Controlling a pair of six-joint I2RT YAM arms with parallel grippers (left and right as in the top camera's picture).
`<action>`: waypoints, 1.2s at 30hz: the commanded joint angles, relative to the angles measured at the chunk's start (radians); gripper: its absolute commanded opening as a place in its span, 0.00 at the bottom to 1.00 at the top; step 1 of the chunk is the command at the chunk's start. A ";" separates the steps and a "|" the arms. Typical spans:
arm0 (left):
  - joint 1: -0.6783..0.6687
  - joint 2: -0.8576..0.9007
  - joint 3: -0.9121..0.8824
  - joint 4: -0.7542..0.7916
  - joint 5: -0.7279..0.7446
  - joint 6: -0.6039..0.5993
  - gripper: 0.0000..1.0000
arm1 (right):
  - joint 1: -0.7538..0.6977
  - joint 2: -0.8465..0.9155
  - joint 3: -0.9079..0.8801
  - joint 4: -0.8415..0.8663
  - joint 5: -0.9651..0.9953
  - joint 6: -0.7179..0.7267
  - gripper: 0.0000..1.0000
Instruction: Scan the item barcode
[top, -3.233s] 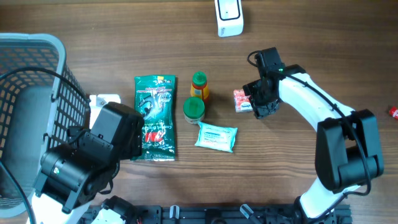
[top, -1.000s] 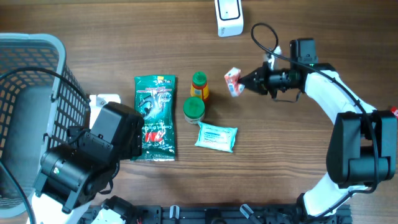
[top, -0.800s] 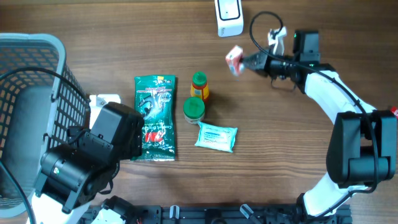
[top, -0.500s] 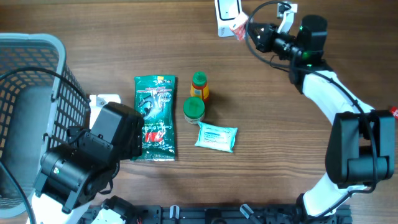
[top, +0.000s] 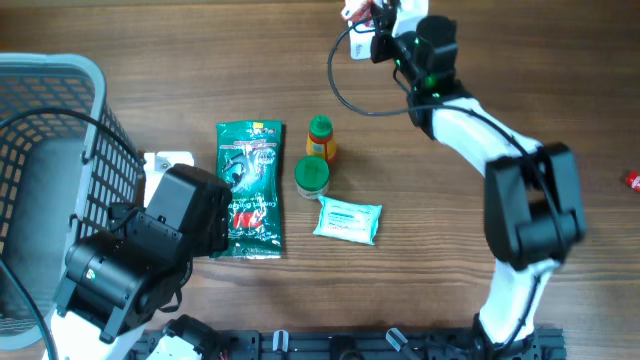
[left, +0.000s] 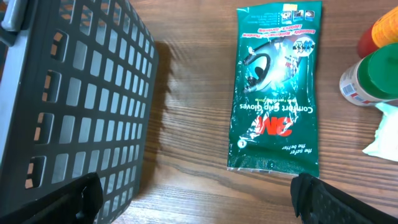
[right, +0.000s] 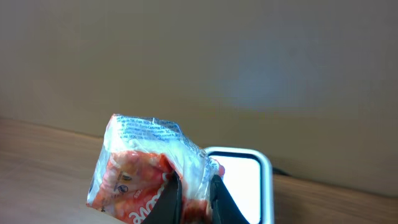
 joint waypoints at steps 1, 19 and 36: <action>0.008 -0.001 -0.003 0.000 0.002 -0.017 1.00 | -0.001 0.111 0.131 -0.007 0.111 -0.077 0.05; 0.008 -0.001 -0.003 0.000 0.002 -0.017 1.00 | -0.009 0.102 0.187 -0.098 0.478 -0.095 0.04; 0.008 -0.001 -0.003 0.000 0.002 -0.017 1.00 | -0.450 -0.023 0.186 -0.799 0.937 -0.093 0.04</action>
